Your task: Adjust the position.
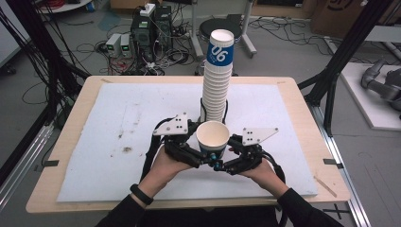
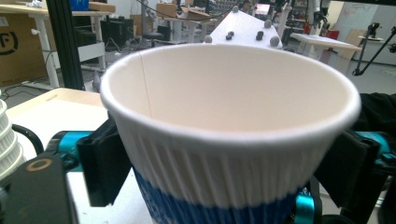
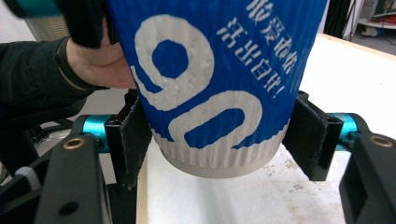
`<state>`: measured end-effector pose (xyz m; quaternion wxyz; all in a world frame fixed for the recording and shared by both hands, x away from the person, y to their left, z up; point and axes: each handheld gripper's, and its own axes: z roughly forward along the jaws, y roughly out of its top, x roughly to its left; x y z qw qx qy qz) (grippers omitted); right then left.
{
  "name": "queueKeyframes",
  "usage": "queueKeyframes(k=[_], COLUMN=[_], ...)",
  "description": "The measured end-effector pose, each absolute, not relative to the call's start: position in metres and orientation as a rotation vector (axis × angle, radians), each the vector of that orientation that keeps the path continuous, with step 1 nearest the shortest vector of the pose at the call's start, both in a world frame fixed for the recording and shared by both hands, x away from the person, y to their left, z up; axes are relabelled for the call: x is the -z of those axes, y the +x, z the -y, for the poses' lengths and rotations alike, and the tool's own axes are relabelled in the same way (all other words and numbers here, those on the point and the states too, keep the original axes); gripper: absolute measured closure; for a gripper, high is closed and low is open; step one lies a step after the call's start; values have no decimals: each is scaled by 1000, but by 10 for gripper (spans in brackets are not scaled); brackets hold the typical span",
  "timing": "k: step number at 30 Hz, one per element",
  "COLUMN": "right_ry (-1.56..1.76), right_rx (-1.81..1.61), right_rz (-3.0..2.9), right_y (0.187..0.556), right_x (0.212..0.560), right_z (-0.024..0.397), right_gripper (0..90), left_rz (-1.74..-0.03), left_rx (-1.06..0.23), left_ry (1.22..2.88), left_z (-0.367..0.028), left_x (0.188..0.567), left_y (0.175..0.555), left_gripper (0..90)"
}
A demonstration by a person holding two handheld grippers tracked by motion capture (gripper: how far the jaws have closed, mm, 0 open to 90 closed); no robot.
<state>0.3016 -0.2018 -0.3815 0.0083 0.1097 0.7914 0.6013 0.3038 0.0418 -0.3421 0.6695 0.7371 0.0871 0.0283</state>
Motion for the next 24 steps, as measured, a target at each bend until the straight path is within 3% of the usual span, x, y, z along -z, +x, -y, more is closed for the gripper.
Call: queueKeyframes(k=[6,9,20,24], right_ry=[352,365,387,372], right_rx=[-1887,-1909,-2002,-1999], right_rz=[-2458,-2454,-2401,-2402], right_y=[300,299,297,298], right_x=[383,383,379,379], right_z=[201,200,202,202], right_gripper=[294,214,214,259], left_rz=[-184,-181,-161,-160], left_rx=[-60,-54,-39,-38], left_ry=[1658,1661,1677,1679], left_z=[-43,-42,-36,-35], left_x=[343,344,348,349], left_y=[304,304,303,304], left_gripper=[222,227,231,230])
